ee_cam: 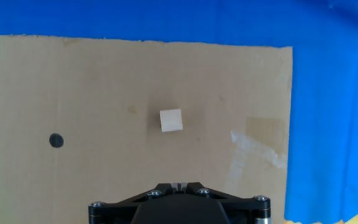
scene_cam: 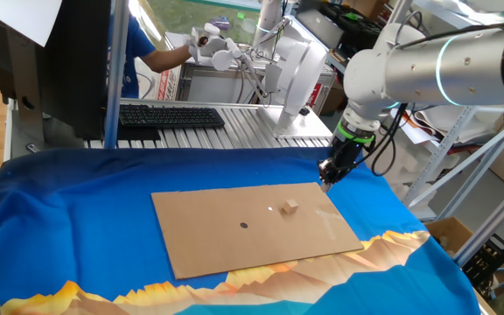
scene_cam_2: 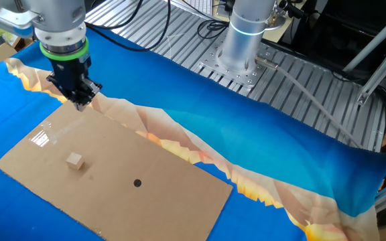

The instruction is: Hold a small block with the gripper and sweep it from left to right on the table

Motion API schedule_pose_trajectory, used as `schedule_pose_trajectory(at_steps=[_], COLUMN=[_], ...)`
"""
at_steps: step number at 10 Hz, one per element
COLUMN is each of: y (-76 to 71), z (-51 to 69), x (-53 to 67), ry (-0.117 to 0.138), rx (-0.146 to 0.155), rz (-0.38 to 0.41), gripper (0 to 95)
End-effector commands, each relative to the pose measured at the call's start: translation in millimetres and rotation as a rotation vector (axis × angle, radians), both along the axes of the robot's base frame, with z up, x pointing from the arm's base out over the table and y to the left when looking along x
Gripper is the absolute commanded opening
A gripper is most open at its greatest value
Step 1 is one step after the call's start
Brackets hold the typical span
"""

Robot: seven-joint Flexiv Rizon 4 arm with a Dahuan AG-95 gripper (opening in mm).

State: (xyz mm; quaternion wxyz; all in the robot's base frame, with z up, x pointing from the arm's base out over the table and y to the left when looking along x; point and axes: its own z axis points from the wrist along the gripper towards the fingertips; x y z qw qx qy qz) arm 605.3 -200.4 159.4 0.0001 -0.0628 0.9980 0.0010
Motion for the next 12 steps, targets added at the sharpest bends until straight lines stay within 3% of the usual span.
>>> schedule_pose_trajectory(at_steps=[1, 3, 7, 11, 12], y=[-0.5, -0.5, 0.3, -0.7, -0.4], z=[0.0, 0.0, 3.7, 13.6, 14.8], x=[1.7, 1.7, 12.2, 39.0, 45.2], ry=[-0.01, -0.022, -0.018, 0.009, 0.006], rx=[0.046, 0.046, 0.046, 0.046, 0.046], rz=[-0.048, -0.063, -0.065, -0.04, -0.042], gripper=[0.0, 0.0, 0.0, 0.0, 0.0])
